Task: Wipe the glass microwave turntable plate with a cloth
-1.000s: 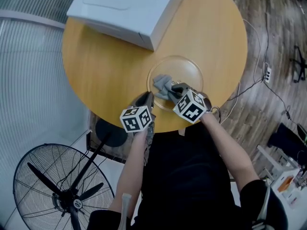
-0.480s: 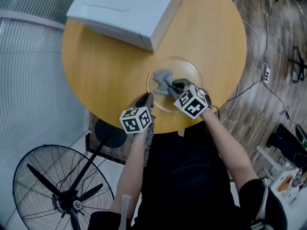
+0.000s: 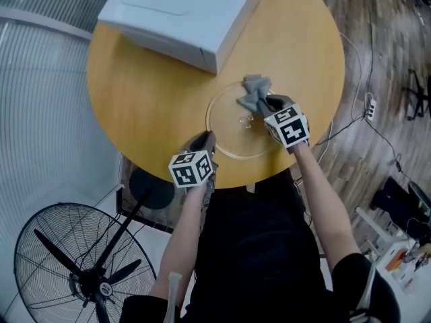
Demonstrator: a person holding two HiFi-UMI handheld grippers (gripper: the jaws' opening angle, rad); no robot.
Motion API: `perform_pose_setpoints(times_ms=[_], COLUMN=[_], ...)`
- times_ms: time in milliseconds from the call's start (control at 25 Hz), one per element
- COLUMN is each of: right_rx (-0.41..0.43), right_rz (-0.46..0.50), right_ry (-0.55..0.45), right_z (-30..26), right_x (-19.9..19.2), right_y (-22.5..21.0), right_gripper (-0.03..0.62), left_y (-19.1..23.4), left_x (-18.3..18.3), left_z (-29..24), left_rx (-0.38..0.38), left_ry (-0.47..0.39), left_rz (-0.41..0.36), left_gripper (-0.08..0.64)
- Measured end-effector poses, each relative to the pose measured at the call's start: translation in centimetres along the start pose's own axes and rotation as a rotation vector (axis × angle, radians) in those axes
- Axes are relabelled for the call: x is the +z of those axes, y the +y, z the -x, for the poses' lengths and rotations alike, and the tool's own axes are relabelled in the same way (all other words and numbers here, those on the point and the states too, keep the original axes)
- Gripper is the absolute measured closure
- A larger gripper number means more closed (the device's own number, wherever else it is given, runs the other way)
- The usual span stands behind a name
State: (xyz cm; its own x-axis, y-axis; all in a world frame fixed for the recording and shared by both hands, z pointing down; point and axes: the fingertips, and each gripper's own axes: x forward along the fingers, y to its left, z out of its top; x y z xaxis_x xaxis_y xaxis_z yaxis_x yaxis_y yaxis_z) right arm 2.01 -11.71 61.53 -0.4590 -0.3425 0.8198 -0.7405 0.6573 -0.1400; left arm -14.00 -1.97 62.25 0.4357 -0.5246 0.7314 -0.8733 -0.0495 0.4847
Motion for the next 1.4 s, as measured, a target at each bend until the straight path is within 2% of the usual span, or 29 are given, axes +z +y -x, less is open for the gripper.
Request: perform_pose_setpoints(times_ms=[160, 320, 480, 800, 1040, 1200, 1400], right_rx=[-0.039, 0.014, 0.078, 0.154, 0.209, 0.205, 0.201], right_rz=[0.006, 0.087, 0.151, 0.18, 0.201, 0.175, 0.157], right_ry=[-0.019, -0.003, 0.028, 0.064, 0.103, 0.06, -0.031], right_z=[-0.7, -0.8, -0.1, 2.1, 3.4, 5.2, 9.0], right_x=[0.9, 0.5, -1.5, -6.0, -8.9, -8.8, -8.1], right_y=[0.9, 3.6, 6.4, 9.9, 10.3, 9.6, 8.8], right_gripper=[0.567, 0.566, 0.566, 0.566, 0.566, 0.566, 0.566], left_y=[-0.1, 0.0, 0.0, 0.0, 0.1, 0.1, 0.8], left_x=[0.1, 0.2, 0.0, 0.0, 0.1, 0.2, 0.0], left_z=[-0.1, -0.1, 0.0, 0.1, -0.2, -0.3, 1.0], left_rx=[0.005, 0.011, 0.025, 0.051, 0.076, 0.083, 0.123], left_ry=[-0.004, -0.007, -0.011, -0.031, -0.046, -0.055, -0.084], left_rz=[-0.004, -0.008, -0.018, -0.039, -0.049, -0.058, -0.007], left_gripper=[0.514, 0.514, 0.514, 0.514, 0.512, 0.506, 0.453])
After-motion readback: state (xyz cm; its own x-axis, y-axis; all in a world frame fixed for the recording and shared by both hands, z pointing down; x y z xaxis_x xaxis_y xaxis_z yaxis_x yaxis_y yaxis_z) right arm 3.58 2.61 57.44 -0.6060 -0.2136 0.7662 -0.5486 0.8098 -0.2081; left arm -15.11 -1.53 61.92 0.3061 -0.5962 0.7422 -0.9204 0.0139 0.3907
